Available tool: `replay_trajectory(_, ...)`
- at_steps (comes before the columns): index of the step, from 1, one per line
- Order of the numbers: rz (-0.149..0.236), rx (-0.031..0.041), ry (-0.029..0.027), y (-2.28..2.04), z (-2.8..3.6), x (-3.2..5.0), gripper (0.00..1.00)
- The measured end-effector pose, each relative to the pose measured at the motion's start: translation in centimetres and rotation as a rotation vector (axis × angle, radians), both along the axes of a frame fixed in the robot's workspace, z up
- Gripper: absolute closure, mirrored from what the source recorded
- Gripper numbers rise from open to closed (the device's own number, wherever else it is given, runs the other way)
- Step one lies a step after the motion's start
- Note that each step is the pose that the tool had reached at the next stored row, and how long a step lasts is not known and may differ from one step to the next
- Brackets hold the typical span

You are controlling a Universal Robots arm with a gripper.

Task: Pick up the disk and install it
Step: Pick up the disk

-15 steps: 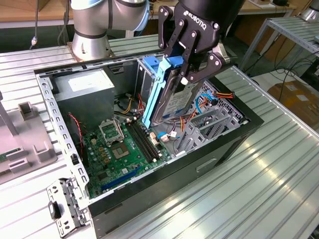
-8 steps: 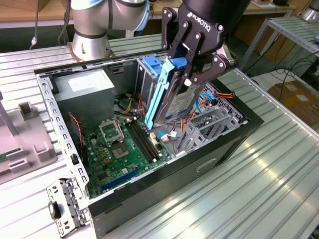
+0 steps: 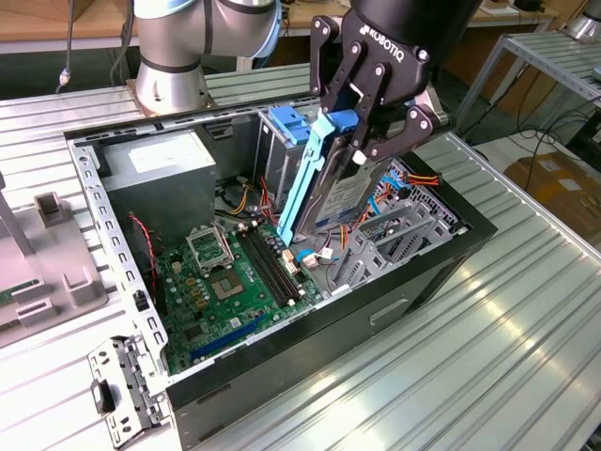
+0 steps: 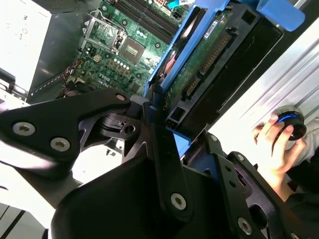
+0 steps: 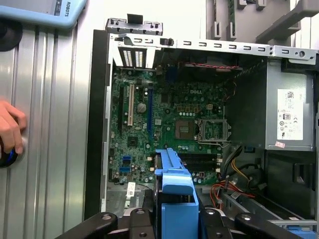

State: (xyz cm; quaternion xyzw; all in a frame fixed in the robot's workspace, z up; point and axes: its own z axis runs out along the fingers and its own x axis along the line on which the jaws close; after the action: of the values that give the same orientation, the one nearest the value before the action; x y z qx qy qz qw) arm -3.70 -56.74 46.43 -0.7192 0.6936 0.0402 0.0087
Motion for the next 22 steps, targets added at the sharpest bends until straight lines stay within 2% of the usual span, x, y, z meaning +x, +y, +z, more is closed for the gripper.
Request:
replay_trajectory(7,0.0,0.0,0.0,-0.27,-0.02,0.33,0.63)
replay_trajectory(13,0.0,0.0001,-0.0001,-0.77,-0.04,0.85,0.63)
replay_trajectory(22,0.0,0.0001,-0.0001,-1.23,-0.06,1.41,0.63)
